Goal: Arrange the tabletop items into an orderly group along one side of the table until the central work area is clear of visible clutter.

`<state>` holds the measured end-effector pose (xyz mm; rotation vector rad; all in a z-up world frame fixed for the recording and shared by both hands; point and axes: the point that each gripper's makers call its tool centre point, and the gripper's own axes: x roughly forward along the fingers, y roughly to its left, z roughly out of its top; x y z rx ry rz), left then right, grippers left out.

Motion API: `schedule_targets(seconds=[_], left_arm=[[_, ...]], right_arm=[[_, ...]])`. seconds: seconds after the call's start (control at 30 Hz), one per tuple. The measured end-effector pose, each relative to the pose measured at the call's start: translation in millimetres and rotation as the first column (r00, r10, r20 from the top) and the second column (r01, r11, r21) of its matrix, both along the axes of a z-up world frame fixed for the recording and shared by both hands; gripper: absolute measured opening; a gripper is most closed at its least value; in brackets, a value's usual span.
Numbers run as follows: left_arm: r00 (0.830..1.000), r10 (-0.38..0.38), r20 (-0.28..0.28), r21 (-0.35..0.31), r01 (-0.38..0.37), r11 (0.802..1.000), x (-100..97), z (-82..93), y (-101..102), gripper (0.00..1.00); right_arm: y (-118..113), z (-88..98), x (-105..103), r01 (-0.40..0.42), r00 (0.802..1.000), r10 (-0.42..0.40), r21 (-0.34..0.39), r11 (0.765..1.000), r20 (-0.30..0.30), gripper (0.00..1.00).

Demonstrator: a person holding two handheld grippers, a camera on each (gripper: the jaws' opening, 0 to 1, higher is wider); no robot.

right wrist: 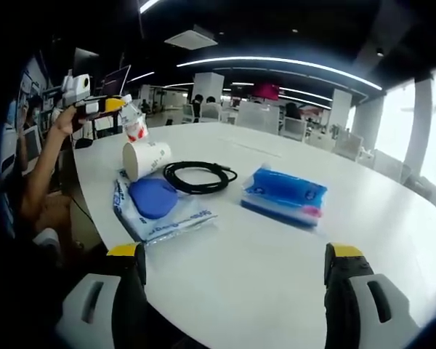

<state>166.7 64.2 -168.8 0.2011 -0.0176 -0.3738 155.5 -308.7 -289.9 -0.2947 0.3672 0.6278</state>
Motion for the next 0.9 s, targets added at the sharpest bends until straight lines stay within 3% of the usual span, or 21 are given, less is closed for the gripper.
schedule_targets(seconds=[0.23,0.27,0.3,0.33,0.37,0.47,0.6,0.9], left_arm=[[1.000,-0.016,-0.006,-0.003,0.016,1.000,5.9,3.4,-1.0,0.16],[1.000,-0.007,-0.016,0.010,0.007,1.000,5.9,1.7,0.8,0.12],[0.999,0.000,0.043,0.057,-0.002,0.998,5.8,9.3,7.1,0.00],[0.997,-0.017,0.078,-0.079,0.024,0.997,7.7,19.7,0.9,0.00],[0.998,-0.067,0.006,-0.089,0.067,0.994,8.1,10.4,-3.1,0.00],[0.999,0.025,0.024,-0.013,-0.025,1.000,15.1,9.6,14.9,0.00],[1.000,-0.003,0.002,-0.052,0.003,0.999,19.6,3.0,15.7,0.00],[1.000,-0.009,-0.028,-0.050,0.008,0.999,25.4,-11.3,12.6,0.00]], right_arm=[[-2.7,-3.7,-0.3,0.010,1.000,-0.010,0.002,1.000,-0.006,1.00],[-2.6,-4.0,-0.5,0.009,1.000,-0.009,0.003,1.000,-0.005,1.00],[-2.5,-4.2,-0.6,0.009,1.000,-0.009,0.004,1.000,-0.006,1.00],[-2.5,-4.3,-0.6,0.010,1.000,-0.010,0.005,1.000,-0.006,1.00],[-2.5,-4.3,-0.5,0.010,1.000,-0.010,0.005,1.000,-0.005,1.00],[-2.4,-3.4,-0.5,0.010,1.000,-0.010,0.007,1.000,-0.002,1.00],[-4.4,-2.9,0.6,0.015,1.000,-0.015,0.006,1.000,0.000,1.00],[-2.7,-4.5,2.8,0.011,1.000,-0.011,0.001,1.000,-0.006,1.00]])
